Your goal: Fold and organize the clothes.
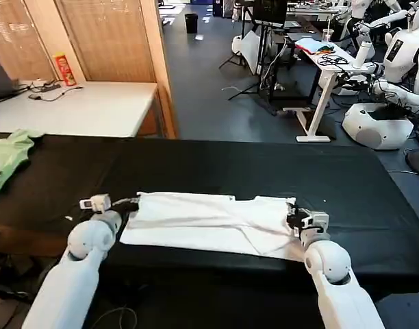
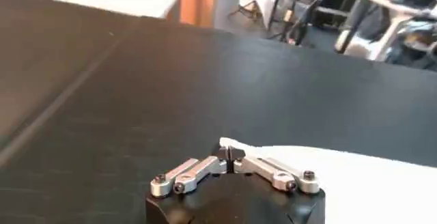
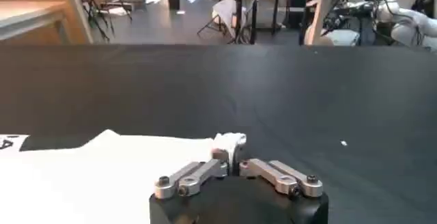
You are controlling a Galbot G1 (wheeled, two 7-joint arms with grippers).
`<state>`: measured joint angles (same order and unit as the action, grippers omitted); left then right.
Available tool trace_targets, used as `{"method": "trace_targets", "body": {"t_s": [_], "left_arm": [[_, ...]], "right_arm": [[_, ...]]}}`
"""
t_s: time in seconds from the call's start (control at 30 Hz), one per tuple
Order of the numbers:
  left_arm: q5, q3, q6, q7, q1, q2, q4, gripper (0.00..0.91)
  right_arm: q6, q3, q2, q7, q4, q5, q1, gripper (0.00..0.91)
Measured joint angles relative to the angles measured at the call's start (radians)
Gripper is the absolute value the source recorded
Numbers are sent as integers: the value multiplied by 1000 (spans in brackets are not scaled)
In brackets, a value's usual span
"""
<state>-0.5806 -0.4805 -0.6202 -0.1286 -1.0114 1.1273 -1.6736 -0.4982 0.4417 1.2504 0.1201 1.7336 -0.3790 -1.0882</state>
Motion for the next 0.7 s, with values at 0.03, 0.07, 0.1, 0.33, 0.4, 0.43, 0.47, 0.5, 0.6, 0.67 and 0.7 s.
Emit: {"method": "trace_targets", "body": {"t_s": [0.03,0.07,0.1,0.33,0.4,0.43,0.47,0.5,0.6,0.67,0.7], "left_arm": [[10,-5,3,0,-7,-4,-8,88],[17,-11,3,0,-16,-9,-17,88],[20,-17,2,-2,-22,-14,-25,88],[23,-45,17,-17,-43,-33,-50,878],[23,-45,25,-12,-43,-33,-57,878],[23,-45,28,-11,-42,-33,-59,878],[22,-45,31,-9,-40,-33,-59,878],[23,-46,33,-8,-38,-35,-59,878],[19,-56,36,-7,-36,-44,-61,878],[4,-68,37,-6,-44,-54,-69,878],[-5,-74,38,-6,-49,-56,-73,878]], "right_arm": [[2,-4,-3,-9,-2,-2,3,88],[2,-12,-7,-22,-4,-5,7,88],[1,-17,-11,-34,-5,-7,10,166],[-17,-19,-43,-54,27,-15,-13,878],[-21,-11,-54,-54,52,-23,-30,878],[-24,-6,-63,-54,69,-32,-40,878],[-25,1,-71,-53,87,-37,-51,878],[-25,7,-78,-52,105,-40,-60,878],[-25,29,-103,-52,169,-58,-96,878],[-23,43,-115,-53,210,-61,-120,878],[-23,49,-119,-53,226,-62,-130,878]]}}
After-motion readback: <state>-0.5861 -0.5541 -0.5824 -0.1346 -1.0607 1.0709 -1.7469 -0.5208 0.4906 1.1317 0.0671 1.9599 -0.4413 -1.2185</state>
